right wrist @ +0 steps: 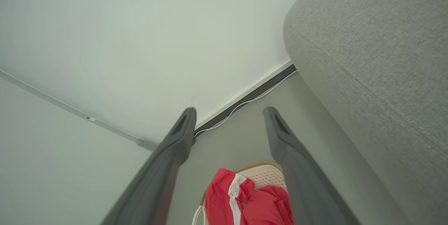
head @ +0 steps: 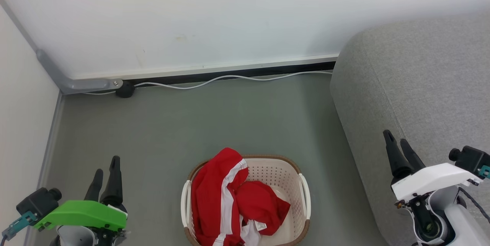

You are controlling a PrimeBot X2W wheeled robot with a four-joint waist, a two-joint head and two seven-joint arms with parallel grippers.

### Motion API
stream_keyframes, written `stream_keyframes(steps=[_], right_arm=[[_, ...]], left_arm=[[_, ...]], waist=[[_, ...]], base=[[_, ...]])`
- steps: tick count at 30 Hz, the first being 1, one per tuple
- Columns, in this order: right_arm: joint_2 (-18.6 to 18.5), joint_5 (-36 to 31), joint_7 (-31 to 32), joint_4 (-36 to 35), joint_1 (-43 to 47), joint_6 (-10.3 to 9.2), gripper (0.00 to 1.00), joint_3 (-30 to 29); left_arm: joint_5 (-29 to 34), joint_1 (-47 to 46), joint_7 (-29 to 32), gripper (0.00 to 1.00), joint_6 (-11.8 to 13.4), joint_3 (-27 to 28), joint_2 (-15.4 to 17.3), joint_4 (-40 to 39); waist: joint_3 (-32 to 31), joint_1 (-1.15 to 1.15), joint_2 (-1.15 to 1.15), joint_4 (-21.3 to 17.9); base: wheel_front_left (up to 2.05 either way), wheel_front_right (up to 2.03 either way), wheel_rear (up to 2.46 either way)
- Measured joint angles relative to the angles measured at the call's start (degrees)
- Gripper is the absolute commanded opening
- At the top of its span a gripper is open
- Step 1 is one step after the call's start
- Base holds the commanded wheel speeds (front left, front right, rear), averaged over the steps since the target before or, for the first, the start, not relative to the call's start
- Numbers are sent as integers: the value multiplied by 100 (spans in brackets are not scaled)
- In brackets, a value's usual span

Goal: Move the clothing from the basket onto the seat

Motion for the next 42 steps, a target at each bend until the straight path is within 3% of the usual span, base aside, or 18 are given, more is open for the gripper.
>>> stream_keyframes(steps=[22, 42], right_arm=[[-259, -1496, -421, -27, -61, -269, 100, 586], [-499, -2754, -823, -16, -78, -274, 100, 1028]], left_arm=[[1796, 28, -413, 100, 19, -213, 7, -210], [3382, 177, -792, 100, 18, -267, 41, -338]], waist=[[-9, 0, 0, -51], [7, 0, 0, -105]], base=[[0, 0, 0], [0, 0, 0]])
